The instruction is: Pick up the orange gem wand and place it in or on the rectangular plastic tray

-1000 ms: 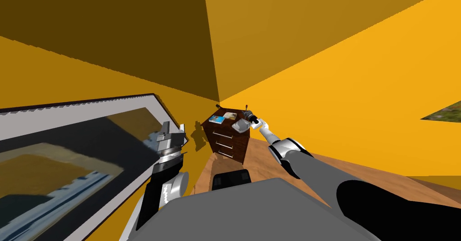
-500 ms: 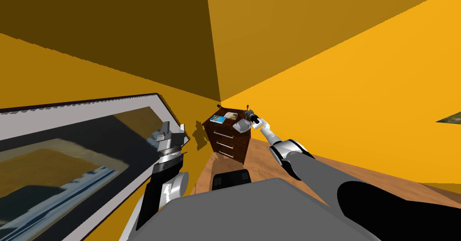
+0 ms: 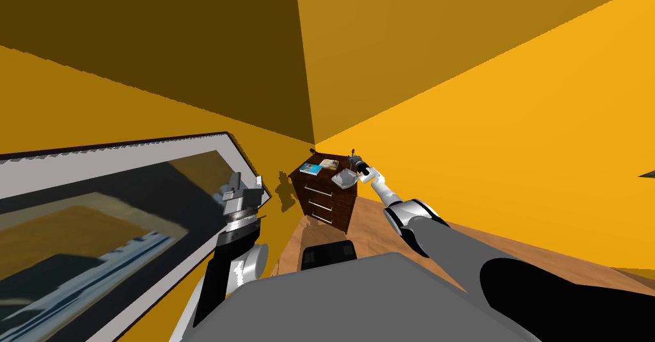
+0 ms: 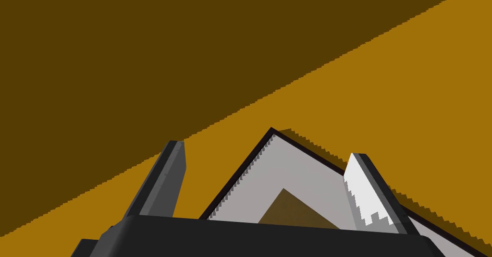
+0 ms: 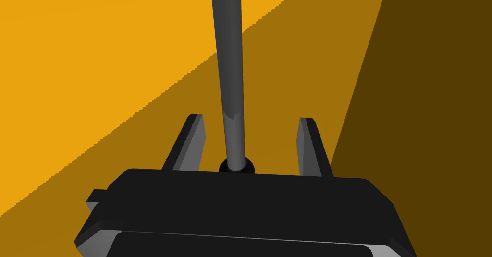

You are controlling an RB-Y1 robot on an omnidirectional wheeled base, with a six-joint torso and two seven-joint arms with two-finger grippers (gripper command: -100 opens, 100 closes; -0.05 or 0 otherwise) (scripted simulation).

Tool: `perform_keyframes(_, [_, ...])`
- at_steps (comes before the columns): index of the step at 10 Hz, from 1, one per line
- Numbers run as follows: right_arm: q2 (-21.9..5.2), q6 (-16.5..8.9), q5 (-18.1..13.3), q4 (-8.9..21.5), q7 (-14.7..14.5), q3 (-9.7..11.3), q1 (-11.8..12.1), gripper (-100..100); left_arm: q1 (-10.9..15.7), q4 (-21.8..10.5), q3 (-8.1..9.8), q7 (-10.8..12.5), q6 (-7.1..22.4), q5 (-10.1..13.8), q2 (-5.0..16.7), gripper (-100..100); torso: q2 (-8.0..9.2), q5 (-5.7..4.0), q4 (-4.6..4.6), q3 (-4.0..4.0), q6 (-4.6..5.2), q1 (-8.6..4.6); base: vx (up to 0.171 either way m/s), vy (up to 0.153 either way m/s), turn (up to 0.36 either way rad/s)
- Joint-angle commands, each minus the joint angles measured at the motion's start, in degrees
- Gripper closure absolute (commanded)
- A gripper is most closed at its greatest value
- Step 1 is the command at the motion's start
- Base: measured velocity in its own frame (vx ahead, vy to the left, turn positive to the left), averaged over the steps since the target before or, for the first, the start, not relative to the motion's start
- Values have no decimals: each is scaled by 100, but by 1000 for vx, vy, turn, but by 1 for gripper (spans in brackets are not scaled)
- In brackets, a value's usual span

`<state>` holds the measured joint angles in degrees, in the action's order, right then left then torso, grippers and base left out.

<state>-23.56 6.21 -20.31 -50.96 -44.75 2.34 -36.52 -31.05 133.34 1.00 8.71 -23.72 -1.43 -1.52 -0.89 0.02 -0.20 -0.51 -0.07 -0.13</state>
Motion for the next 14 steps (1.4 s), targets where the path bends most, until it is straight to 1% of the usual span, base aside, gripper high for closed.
perform_keyframes(1, [0, 0, 0, 0, 0, 0, 0, 100, 0, 0, 0, 0, 0, 0, 0, 0, 0, 0, 0, 0, 0, 0, 1, -3, -13])
perform_keyframes(4, [-6, -1, -3, -1, -5, -1, -2, 100, 0, 0, 0, 0, 0, 0, 0, 0, 1, -3, -2, -1, -2, 2, 0, 0, 0])
perform_keyframes(5, [-6, 0, -4, -1, -6, -1, -2, 0, 0, 0, 0, 0, 0, 0, 0, 0, 1, -3, -2, -1, -2, 2, 0, 0, 0])
perform_keyframes(6, [22, 88, 283, 169, -292, 131, -78, 100, 0, 0, 0, 0, 0, 0, 0, 0, 1, -3, -2, -1, -2, 2, 4, 3, -93])
perform_keyframes(7, [22, 88, 349, 169, -306, 131, -78, 100, 0, 0, 0, 0, 0, 0, 0, 0, 2, -4, -6, -2, 0, 4, 7, 7, -53])
perform_keyframes(11, [54, 252, 1079, 479, -936, 432, -217, 100, 0, 0, 0, 0, 0, 0, 0, 0, 0, -16, -38, -19, 1, 2, 3, 4, -59])
perform_keyframes(12, [54, 252, 1147, 479, -936, 432, -217, 100, 0, 0, 0, 0, 0, 0, 0, 0, -5, -19, -48, -27, 1, 0, -1, 4, -22])
perform_keyframes(14, [70, 334, 1523, 634, -1252, 582, -287, 100, 0, 0, 0, 0, 0, 0, 0, 0, -11, -25, -59, -35, 3, -4, 2, 2, -56])
